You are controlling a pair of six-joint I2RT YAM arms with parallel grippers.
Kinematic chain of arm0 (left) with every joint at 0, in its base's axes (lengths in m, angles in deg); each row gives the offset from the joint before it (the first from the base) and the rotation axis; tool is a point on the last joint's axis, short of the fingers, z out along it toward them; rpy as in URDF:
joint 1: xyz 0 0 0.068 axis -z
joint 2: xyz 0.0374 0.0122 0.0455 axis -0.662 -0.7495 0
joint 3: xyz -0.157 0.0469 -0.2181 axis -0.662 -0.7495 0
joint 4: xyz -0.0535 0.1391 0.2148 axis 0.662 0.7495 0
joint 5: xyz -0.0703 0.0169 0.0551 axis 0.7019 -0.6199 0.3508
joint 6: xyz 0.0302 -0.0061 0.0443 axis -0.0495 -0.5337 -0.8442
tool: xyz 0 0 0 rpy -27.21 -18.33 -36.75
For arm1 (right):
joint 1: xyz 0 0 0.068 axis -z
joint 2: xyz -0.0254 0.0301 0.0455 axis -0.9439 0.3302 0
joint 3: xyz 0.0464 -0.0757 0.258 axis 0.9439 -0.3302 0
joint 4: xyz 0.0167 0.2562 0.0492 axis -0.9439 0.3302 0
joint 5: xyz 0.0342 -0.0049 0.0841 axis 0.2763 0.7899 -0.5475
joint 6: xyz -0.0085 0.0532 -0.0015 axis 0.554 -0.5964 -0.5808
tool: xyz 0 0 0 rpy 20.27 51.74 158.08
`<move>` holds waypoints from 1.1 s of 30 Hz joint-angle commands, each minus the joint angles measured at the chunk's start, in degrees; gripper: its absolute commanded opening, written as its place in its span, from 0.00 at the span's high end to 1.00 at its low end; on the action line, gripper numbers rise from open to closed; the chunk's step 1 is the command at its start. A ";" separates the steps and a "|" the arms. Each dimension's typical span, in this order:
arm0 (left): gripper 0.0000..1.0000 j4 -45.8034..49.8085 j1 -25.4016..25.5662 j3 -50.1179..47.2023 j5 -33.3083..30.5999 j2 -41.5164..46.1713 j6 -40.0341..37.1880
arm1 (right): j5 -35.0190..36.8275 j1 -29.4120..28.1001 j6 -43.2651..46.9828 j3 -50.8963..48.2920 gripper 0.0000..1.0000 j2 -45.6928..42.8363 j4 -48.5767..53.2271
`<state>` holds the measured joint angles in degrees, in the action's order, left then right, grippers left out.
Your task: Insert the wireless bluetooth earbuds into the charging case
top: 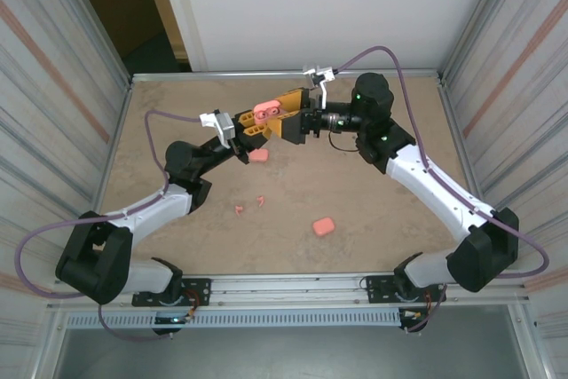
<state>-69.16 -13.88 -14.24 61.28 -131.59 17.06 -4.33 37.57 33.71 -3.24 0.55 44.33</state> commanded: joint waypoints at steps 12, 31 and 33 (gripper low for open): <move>1.00 0.60 -0.24 2.03 -2.15 -0.78 0.56 | -2.15 -1.89 5.74 -1.67 0.01 -4.36 -0.28; 1.00 1.19 -0.24 2.85 -2.04 -1.24 1.79 | 3.26 -1.43 19.13 -2.65 0.01 -7.31 7.51; 1.00 1.28 -0.24 3.01 -2.06 -1.49 1.82 | 5.47 -0.76 17.44 -2.62 0.01 -7.61 7.94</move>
<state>-68.85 -13.47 -12.99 62.46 -132.20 17.95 0.35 36.66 51.68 -5.82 -4.63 50.75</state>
